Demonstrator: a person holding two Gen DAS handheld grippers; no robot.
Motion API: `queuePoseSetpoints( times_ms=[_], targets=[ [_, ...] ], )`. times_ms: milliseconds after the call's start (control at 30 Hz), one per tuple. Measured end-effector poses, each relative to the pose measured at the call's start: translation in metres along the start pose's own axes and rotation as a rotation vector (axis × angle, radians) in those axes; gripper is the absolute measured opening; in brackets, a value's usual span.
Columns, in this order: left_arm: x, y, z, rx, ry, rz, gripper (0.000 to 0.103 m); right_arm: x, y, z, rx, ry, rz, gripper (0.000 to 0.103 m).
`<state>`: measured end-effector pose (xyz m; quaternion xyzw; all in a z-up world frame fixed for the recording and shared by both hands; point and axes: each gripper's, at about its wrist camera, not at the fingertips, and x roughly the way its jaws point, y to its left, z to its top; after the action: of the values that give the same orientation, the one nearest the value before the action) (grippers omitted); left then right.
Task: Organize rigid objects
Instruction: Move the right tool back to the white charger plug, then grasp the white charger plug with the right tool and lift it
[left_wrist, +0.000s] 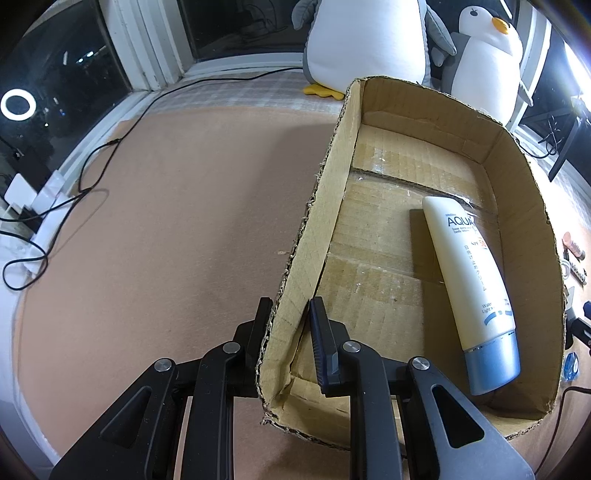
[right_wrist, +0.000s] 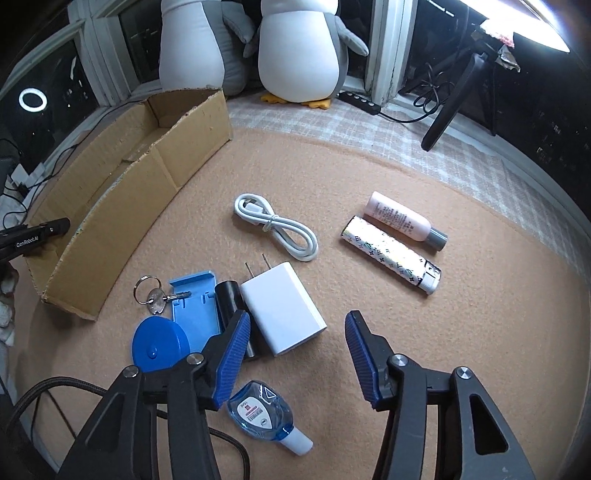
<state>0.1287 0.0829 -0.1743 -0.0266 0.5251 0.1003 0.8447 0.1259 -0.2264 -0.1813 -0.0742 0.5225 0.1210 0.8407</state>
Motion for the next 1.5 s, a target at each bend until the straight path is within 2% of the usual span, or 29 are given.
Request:
queuePoseSetpoints(
  times_ms=[233, 667, 833, 1100, 1500],
  targets=[
    [0.0, 0.0, 0.0, 0.0, 0.0, 0.0, 0.019, 0.006, -0.003, 0.004, 0.004, 0.016, -0.001, 0.042],
    [0.0, 0.0, 0.0, -0.001, 0.0, 0.0, 0.019, 0.02, -0.009, 0.007, 0.014, 0.042, 0.005, 0.041],
    [0.0, 0.0, 0.0, -0.001, 0.0, 0.0, 0.019, 0.021, -0.006, 0.009, 0.012, 0.037, 0.005, 0.036],
    [0.001, -0.001, 0.0, -0.004, -0.001, -0.004, 0.019, 0.016, -0.005, 0.003, 0.041, 0.018, 0.015, 0.035],
    [0.001, -0.001, -0.001, -0.004, -0.002, -0.006, 0.018, -0.016, 0.004, 0.004, 0.087, -0.065, 0.056, 0.034]
  ],
)
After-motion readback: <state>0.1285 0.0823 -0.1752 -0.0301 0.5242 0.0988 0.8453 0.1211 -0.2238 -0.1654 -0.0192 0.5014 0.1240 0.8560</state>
